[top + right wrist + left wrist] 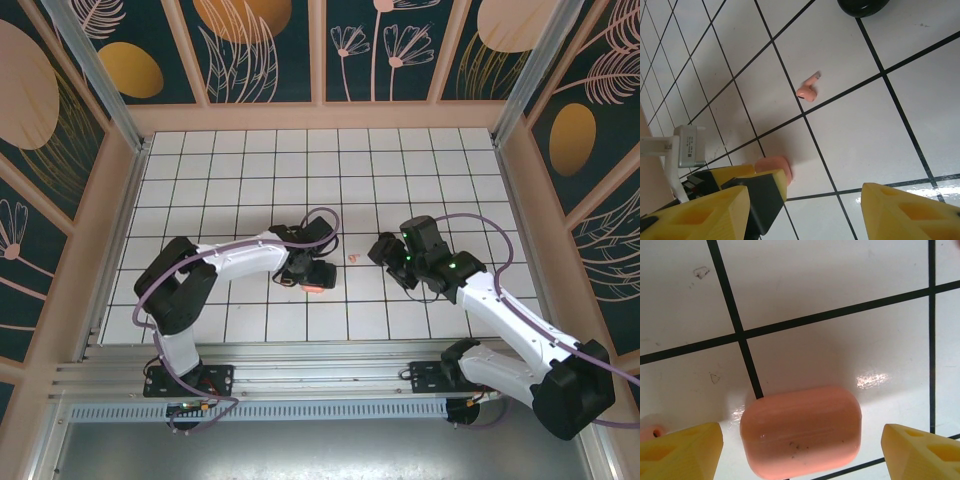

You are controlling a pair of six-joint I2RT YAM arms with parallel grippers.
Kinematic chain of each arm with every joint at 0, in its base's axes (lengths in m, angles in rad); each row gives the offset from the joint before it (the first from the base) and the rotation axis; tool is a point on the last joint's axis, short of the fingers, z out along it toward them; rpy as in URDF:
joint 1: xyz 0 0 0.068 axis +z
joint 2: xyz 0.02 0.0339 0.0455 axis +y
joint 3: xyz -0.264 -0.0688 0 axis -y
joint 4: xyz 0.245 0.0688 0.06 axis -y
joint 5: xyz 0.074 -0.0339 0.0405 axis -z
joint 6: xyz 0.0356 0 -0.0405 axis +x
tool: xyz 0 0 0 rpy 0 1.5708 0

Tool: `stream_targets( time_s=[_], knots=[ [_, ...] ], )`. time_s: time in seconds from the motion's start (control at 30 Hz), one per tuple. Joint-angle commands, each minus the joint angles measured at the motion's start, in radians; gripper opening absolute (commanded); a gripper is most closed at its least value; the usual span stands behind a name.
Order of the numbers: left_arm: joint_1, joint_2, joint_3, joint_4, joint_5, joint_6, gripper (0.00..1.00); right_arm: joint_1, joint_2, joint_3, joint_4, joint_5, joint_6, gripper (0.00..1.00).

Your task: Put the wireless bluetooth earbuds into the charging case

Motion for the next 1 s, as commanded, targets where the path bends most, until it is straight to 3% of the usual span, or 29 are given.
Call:
stream_targets(
  time_s=[0.0,0.67,0.97],
  knots=[
    [-0.004,0.028,0.032,-0.017,0.001,-0.012,0.82,-0.008,-0.009,-0.016,0.022,-0.005,-0.013,0.61],
    [-0.012,0.087,0.042,-0.071,-0.052,0.012,0.79,-0.008,-0.016,-0.045,0.054,-0.023,-0.02,0.6],
    [-0.015,0.065,0.03,-0.073,-0.069,0.011,0.7,-0.009,-0.018,-0.046,0.065,-0.025,-0.026,0.6]
  ],
)
